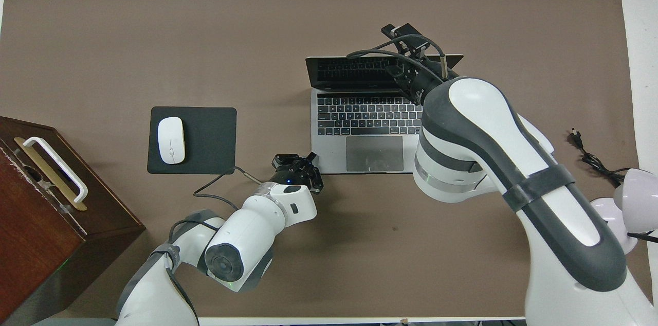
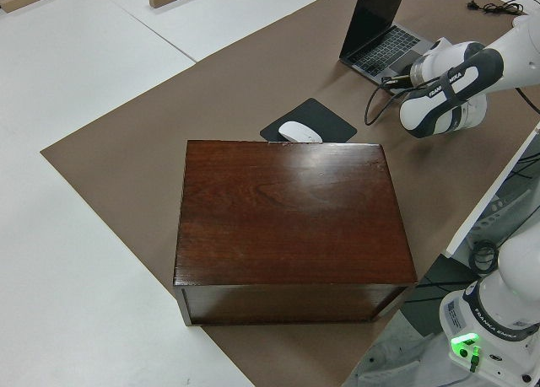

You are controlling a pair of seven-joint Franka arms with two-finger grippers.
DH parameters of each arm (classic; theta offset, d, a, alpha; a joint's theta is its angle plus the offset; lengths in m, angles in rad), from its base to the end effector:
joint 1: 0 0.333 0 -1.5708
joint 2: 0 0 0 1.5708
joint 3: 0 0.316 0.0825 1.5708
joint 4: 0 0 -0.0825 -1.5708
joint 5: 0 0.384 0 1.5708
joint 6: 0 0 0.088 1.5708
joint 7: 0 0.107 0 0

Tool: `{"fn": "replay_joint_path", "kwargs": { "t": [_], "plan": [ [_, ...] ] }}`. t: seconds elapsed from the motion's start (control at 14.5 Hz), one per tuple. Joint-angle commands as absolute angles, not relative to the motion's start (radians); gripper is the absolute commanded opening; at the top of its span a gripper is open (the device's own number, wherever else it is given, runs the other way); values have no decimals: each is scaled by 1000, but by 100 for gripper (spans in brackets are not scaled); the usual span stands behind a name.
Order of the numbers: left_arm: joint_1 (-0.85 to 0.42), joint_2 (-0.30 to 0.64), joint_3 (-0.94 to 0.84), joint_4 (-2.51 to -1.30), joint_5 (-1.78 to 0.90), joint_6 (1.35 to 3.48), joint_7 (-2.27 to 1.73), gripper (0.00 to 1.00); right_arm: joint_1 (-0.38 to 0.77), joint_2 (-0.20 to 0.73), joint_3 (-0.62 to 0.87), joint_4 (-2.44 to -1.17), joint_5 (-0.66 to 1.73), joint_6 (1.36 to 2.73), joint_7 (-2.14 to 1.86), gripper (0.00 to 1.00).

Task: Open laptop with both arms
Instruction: 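Lift the lid upward with the right gripper while the left gripper holds the base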

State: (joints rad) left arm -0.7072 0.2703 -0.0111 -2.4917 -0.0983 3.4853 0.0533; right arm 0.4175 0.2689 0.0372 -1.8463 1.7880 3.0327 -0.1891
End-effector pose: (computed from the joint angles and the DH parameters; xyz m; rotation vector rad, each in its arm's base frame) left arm 0.3985 -0.3328 0.2672 2.5878 -0.8936 0.9753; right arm 0.5950 0.2066 0.4128 -1.8231 1.1063 -0.5334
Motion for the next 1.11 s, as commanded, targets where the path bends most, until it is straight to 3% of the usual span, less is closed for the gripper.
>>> {"fn": "replay_joint_path", "kwargs": {
  "t": [0.0,0.48,1.04],
  "plan": [
    [-735,311,8,-2474,-110,3504,66,0,387,301,43,-1792,1767,3030,-216,100],
    [-755,311,6,-2474,-145,3505,66,0,344,394,44,-1700,1701,3014,-210,100],
    [-758,307,6,-2473,-192,3505,64,0,415,348,49,-1706,1690,3079,-131,100]
  ]
}}
